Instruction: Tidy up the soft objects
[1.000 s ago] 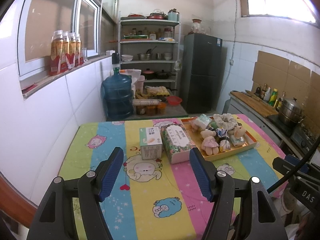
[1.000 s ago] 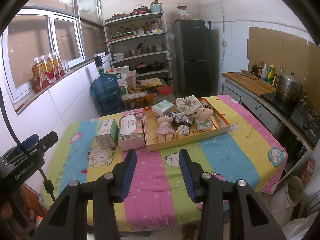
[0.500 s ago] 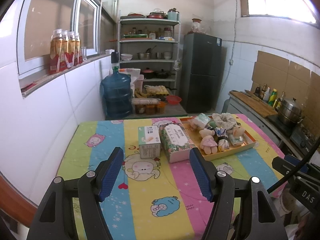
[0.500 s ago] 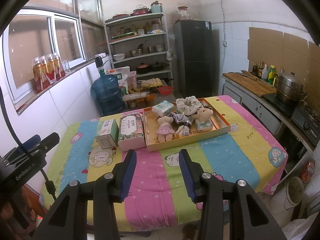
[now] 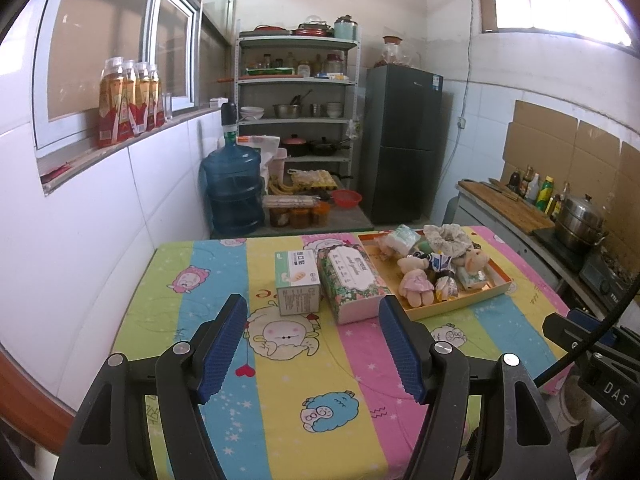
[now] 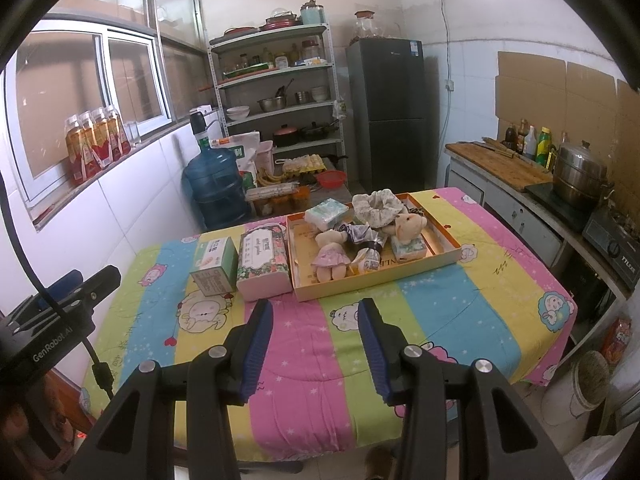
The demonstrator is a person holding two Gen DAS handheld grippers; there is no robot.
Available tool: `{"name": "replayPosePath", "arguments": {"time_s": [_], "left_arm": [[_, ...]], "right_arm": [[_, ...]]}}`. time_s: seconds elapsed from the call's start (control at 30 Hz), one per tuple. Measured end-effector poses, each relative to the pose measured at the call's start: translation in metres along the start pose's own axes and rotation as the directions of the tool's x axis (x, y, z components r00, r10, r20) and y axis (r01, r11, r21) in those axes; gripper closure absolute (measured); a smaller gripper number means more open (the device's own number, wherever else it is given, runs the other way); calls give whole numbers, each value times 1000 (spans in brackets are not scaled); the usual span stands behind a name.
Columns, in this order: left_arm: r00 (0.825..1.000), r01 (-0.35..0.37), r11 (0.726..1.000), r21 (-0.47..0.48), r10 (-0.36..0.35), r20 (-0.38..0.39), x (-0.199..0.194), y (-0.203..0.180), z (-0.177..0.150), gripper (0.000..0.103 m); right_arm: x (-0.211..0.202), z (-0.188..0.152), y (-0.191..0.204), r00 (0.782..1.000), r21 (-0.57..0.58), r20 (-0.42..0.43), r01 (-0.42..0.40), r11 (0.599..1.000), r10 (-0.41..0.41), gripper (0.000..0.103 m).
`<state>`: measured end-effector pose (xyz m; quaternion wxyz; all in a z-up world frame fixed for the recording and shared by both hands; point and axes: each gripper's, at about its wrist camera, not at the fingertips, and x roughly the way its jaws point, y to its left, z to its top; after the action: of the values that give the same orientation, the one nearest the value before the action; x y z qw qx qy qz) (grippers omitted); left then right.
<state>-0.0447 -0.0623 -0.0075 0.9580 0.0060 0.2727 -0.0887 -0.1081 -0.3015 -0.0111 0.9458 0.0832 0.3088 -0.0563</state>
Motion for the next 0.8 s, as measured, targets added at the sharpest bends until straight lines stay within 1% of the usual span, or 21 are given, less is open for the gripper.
{"name": "replayPosePath", "arguments": {"time_s": [0.33,0.8], "left_arm": [[1000,-1,1000,1,1,-1,0,-2,-2,33],[1000,-1,1000,-1,1,-3,0,-1,-3,33]], "right_arm": [[0,0,0,1000,-2,0,-2,1000,2,59],[-2,-6,12,1000,-10,0,-7,1000,7,59]]}}
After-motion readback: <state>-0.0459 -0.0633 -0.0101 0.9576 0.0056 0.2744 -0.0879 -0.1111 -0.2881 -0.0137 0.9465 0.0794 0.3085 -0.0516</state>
